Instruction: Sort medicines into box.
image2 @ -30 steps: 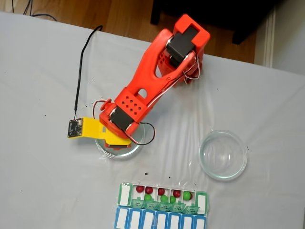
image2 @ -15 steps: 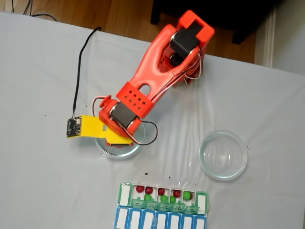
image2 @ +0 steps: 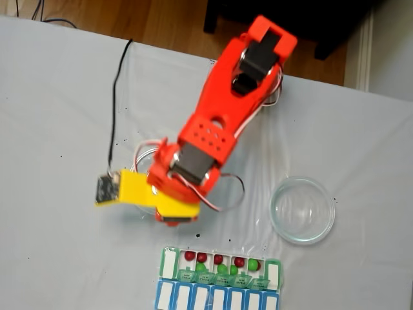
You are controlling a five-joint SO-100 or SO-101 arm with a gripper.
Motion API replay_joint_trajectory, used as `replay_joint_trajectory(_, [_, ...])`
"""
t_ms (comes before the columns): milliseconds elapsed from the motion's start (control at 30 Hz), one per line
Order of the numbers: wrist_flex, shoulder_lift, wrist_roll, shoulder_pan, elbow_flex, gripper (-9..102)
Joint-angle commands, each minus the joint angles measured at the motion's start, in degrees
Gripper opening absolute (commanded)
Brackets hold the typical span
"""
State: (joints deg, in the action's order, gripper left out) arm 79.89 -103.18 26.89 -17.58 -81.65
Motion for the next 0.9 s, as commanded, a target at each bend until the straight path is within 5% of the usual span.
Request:
replay_joint_trajectory(0, [1.2,1.8,-1.6,4.0,10.4,1])
replay_joint_trajectory(867, [14.8,37.0,-5.4,8.6,55.0,1])
